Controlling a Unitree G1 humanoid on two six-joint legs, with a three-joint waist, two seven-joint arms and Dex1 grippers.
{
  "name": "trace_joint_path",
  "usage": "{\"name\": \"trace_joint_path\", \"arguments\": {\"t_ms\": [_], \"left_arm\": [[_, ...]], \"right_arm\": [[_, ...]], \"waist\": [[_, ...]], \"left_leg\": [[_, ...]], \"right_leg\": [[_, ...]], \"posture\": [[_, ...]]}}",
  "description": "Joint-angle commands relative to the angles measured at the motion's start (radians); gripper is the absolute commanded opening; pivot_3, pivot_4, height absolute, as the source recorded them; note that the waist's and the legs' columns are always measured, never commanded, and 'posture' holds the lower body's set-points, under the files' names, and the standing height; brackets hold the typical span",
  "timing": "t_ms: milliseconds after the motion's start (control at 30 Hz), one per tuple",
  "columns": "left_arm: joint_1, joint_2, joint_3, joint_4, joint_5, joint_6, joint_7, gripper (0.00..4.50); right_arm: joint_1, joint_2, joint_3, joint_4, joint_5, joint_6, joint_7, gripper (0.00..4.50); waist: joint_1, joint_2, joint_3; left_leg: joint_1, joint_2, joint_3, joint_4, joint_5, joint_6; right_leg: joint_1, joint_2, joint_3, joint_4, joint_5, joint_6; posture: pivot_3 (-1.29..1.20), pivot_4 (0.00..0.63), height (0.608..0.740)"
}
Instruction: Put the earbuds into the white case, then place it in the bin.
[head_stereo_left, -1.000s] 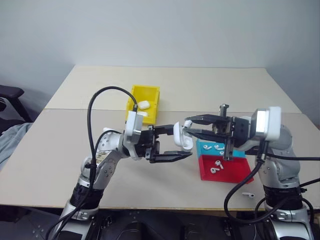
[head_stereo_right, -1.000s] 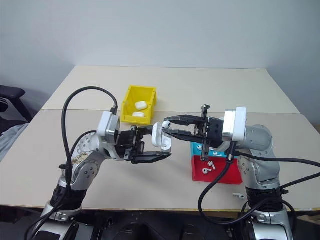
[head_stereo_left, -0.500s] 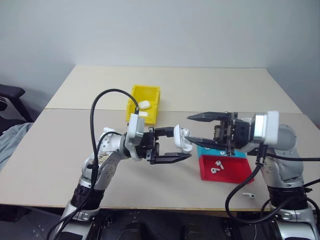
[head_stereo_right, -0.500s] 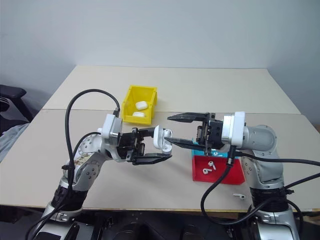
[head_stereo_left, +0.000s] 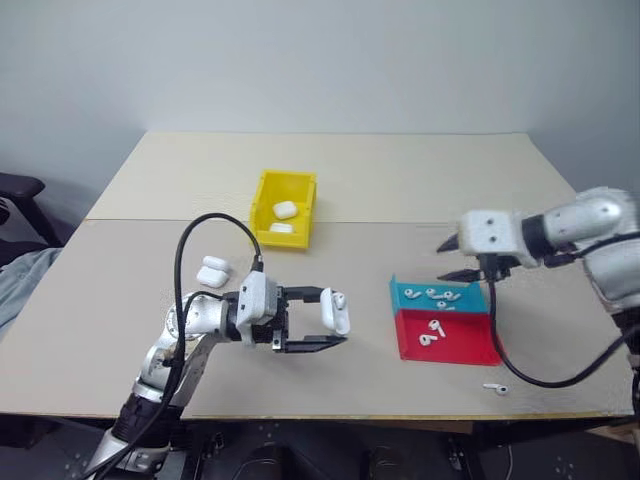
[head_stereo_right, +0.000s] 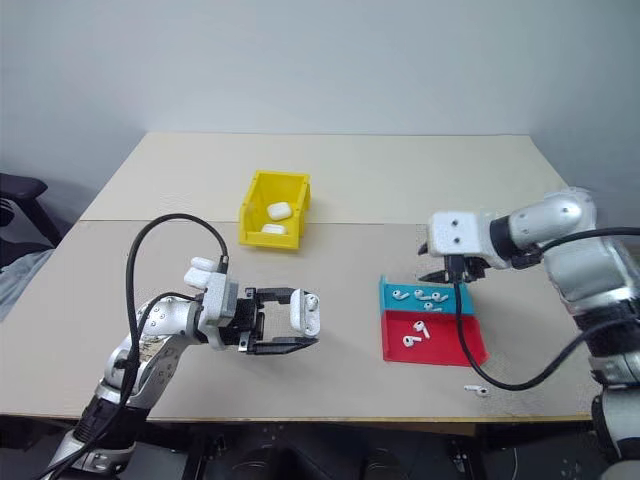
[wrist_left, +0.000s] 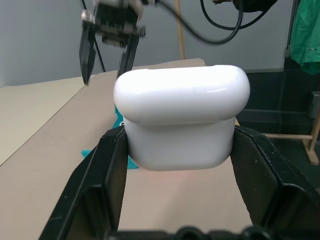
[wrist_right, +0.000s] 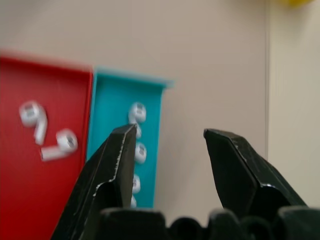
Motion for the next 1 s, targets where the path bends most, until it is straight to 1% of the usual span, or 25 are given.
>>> {"name": "trace_joint_path", "arguments": {"t_ms": [33,200,367,500,667,700,1000], "left_arm": [[0.003,-0.014,-0.008,-0.043,0.009,-0.024,0.03,2.78],[0.019,-0.014,-0.012,-0.053,0.02,-0.03,0.046,2.78],[0.044,-0.006,-0.012,-0.07,0.028,-0.036,0.055,2.78],[0.053,-0.004,-0.014,-0.08,0.036,-0.039,0.067,2.78],[0.058,-0.003,-0.022,-0.082,0.041,-0.044,0.076,2.78],[0.058,-0.002,-0.023,-0.082,0.041,-0.044,0.078,2.78],[0.056,-0.002,-0.028,-0.075,0.047,-0.053,0.079,2.78]], "right_arm": [[-0.11,0.053,0.068,0.127,-0.117,-0.129,0.043,2.61],[-0.206,0.134,0.129,0.301,-0.19,-0.23,0.097,2.61],[-0.259,0.187,0.182,0.471,-0.288,-0.325,0.074,2.61],[-0.284,0.218,0.193,0.571,-0.327,-0.369,0.061,2.61],[-0.3,0.246,0.189,0.65,-0.341,-0.402,0.049,2.61],[-0.302,0.249,0.19,0.662,-0.349,-0.408,0.039,2.61],[-0.318,0.266,0.191,0.73,-0.381,-0.44,0.012,2.61]], "waist": [[-0.001,0.0,0.0],[-0.008,0.0,0.0],[-0.007,0.0,0.0],[-0.009,0.001,0.0],[-0.013,0.001,0.001],[-0.014,0.001,0.001],[-0.015,0.001,0.001]], "left_leg": [[-0.001,0.0,0.0,0.0,0.0,0.0],[-0.001,0.0,0.001,0.0,0.001,-0.002],[-0.001,0.0,0.002,0.001,0.001,-0.002],[-0.001,0.0,0.002,0.0,0.002,-0.003],[-0.001,0.001,0.002,0.0,0.003,-0.005],[-0.001,0.001,0.002,0.0,0.005,-0.008],[0.0,0.001,0.002,0.0,0.005,-0.008]], "right_leg": [[-0.001,0.0,0.0,0.0,0.0,0.0],[-0.001,0.0,0.0,0.001,0.0,0.0],[-0.001,0.0,0.0,0.001,0.0,0.0],[-0.001,0.0,0.0,0.001,0.0,0.0],[-0.001,0.0,0.0,0.002,0.0,0.0],[-0.001,0.0,0.0,0.002,0.0,0.0],[-0.001,0.0,0.0,0.002,0.0,0.0]], "posture": [[0.0,0.15,0.74],[0.0,0.15,0.74],[0.0,0.15,0.74],[0.0,0.15,0.74],[0.0,0.15,0.74],[0.0,0.15,0.74],[0.0,0.15,0.74]]}}
